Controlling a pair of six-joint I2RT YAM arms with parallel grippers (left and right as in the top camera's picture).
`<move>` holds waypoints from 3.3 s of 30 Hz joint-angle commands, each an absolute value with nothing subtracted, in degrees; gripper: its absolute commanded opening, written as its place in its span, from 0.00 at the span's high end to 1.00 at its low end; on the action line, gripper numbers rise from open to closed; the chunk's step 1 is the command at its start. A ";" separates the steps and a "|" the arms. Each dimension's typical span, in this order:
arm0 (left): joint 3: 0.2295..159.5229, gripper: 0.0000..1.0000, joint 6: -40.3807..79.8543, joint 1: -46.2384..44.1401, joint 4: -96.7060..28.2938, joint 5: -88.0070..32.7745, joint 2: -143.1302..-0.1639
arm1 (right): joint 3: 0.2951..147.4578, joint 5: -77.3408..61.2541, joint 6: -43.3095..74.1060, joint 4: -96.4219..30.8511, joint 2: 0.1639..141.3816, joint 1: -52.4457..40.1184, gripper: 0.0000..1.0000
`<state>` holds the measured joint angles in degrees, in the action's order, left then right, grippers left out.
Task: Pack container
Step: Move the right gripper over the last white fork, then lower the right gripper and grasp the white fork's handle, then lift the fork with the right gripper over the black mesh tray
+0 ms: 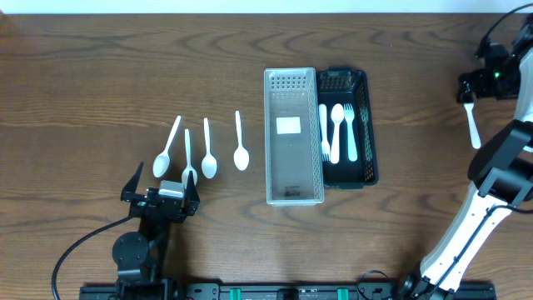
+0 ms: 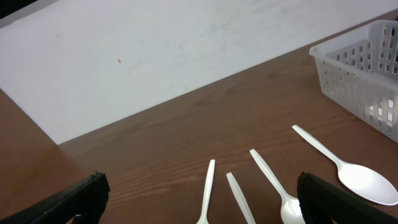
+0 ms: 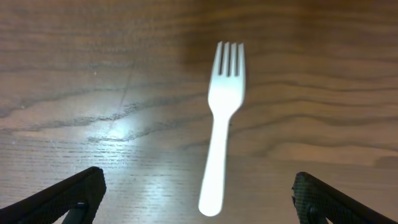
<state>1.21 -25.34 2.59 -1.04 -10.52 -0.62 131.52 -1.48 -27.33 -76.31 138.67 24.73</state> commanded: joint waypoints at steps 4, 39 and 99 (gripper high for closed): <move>0.23 0.02 -24.80 2.94 -2.94 -11.38 -0.34 | 131.44 -3.42 -26.94 -77.06 142.89 25.21 0.01; 0.23 0.02 -24.80 2.94 -2.94 -11.38 -0.34 | 123.33 -0.34 -23.79 -73.17 144.49 27.09 0.01; 0.23 0.02 -24.80 2.94 -2.94 -11.38 -0.34 | 134.72 -11.35 -7.18 -84.44 135.35 18.04 0.99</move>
<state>1.21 -25.34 2.59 -1.06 -10.52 -0.62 132.27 -5.67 -11.46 -83.31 141.05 21.30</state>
